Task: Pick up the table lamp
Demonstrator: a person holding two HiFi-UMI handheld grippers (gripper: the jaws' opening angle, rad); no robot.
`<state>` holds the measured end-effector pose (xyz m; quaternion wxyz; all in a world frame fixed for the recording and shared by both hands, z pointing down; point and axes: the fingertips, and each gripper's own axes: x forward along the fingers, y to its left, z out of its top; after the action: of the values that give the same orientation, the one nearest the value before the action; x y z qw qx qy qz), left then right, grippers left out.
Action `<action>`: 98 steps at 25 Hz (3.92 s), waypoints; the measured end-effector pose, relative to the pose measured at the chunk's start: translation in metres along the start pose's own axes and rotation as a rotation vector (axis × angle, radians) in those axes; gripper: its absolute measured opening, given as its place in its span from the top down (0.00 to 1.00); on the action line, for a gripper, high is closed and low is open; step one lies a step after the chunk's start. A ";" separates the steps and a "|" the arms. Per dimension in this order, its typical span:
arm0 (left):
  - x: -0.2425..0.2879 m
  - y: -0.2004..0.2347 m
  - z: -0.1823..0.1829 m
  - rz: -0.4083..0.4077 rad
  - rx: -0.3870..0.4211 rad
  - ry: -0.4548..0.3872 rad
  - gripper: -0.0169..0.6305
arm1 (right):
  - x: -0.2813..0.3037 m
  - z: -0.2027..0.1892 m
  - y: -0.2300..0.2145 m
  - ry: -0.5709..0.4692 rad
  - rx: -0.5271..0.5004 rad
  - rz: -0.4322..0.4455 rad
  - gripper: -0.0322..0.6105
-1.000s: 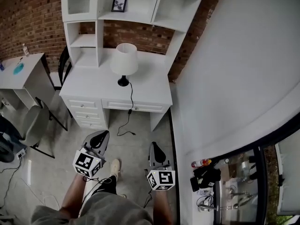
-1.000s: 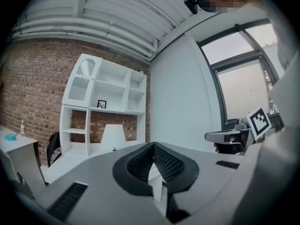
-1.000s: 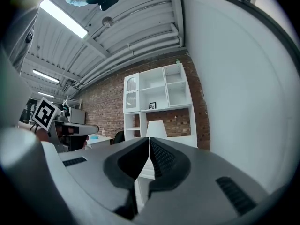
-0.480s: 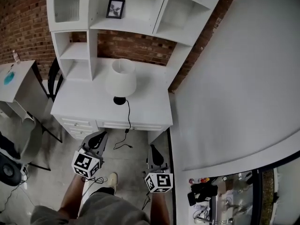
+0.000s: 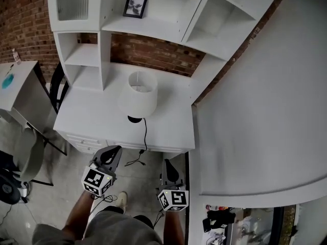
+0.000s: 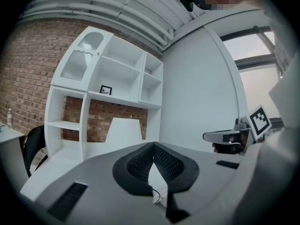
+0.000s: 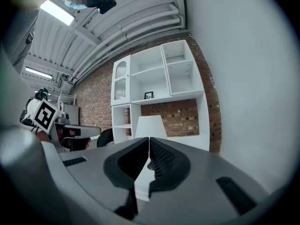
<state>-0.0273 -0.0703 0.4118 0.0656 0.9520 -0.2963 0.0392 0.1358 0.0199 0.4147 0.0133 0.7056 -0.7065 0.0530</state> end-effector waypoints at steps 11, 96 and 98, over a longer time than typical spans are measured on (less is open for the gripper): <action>0.054 0.051 -0.015 0.024 -0.002 -0.003 0.97 | 0.077 -0.005 -0.028 -0.005 -0.017 0.010 0.91; 0.321 0.156 -0.193 0.099 0.098 -0.033 0.73 | 0.282 -0.191 -0.175 -0.038 -0.038 0.057 0.91; 0.322 0.157 -0.188 0.108 0.065 -0.091 0.73 | 0.281 -0.193 -0.175 -0.037 -0.039 0.056 0.91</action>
<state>0.1414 -0.3501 0.6501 0.0191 0.9372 -0.3482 0.0088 0.2983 -0.2416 0.6423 0.0125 0.6861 -0.7269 0.0267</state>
